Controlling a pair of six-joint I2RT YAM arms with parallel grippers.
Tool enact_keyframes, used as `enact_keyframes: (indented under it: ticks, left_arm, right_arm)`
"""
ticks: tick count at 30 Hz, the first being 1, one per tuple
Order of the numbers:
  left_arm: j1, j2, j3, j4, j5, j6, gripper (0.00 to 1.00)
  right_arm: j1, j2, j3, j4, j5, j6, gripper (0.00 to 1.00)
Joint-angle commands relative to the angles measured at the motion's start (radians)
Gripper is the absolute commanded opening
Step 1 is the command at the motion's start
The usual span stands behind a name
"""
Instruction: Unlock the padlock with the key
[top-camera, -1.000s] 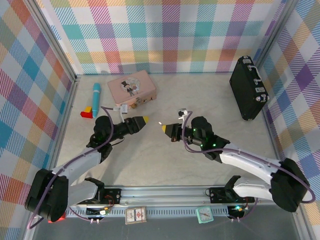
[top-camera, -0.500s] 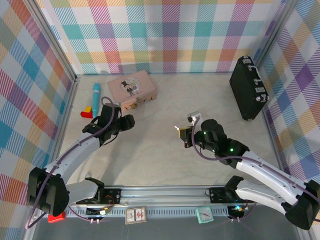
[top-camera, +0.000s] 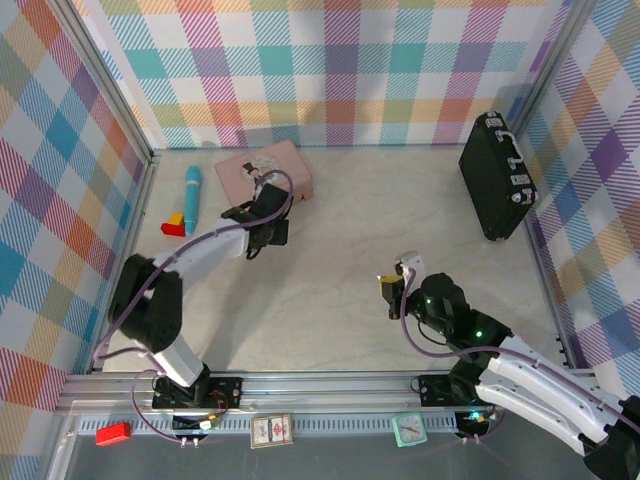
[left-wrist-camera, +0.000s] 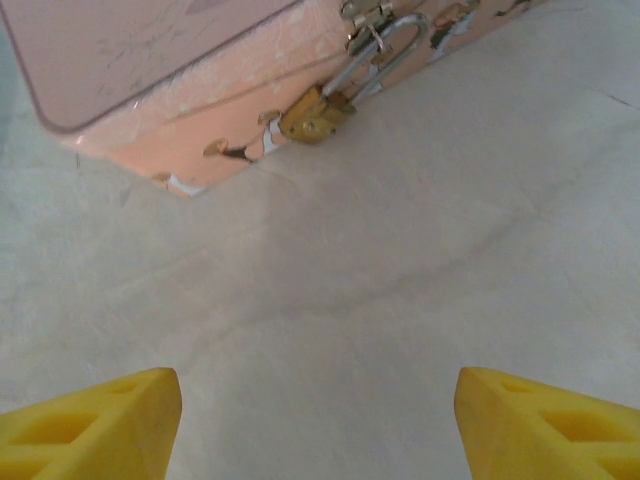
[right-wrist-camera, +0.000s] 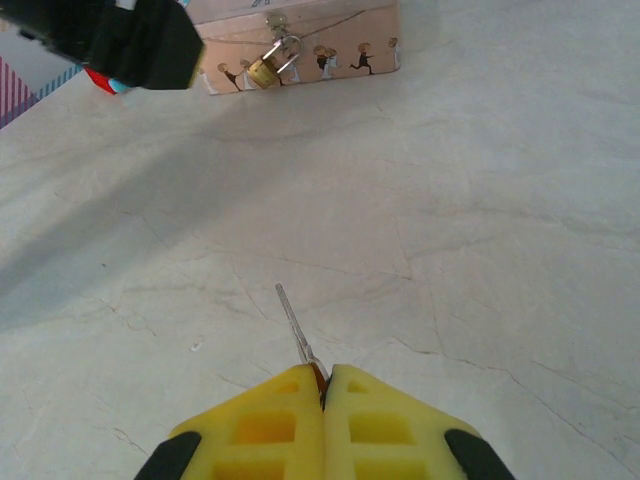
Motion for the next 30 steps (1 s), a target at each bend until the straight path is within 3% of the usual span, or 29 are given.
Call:
enact_keyframes:
  ticks: [1, 6, 13, 19, 23, 30]
  left_arm:
    - [-0.004, 0.110, 0.083, -0.001, -0.117, 0.060, 0.74]
    - [-0.006, 0.267, 0.207, 0.010, -0.156, 0.101, 0.77]
    - [0.012, 0.468, 0.447, -0.113, -0.220, 0.077, 0.82]
    - [0.063, 0.505, 0.501, -0.123, -0.091, 0.018, 0.82]
    - [0.065, 0.540, 0.541, -0.127, -0.061, 0.019, 0.82]
    - [0.069, 0.583, 0.565, -0.124, 0.017, 0.015, 0.69]
  right_arm:
    - [0.000, -0.042, -0.006, 0.080, 0.014, -0.016, 0.00]
    - [-0.001, -0.052, -0.010, 0.085, -0.015, -0.008, 0.00]
    - [0.000, -0.053, -0.005, 0.084, -0.031, -0.006, 0.00]
    - [0.000, -0.057, -0.008, 0.087, -0.031, -0.004, 0.00]
    - [0.000, -0.047, -0.009, 0.088, -0.030, -0.006, 0.00]
    - [0.000, -0.043, -0.013, 0.097, -0.029, -0.009, 0.00]
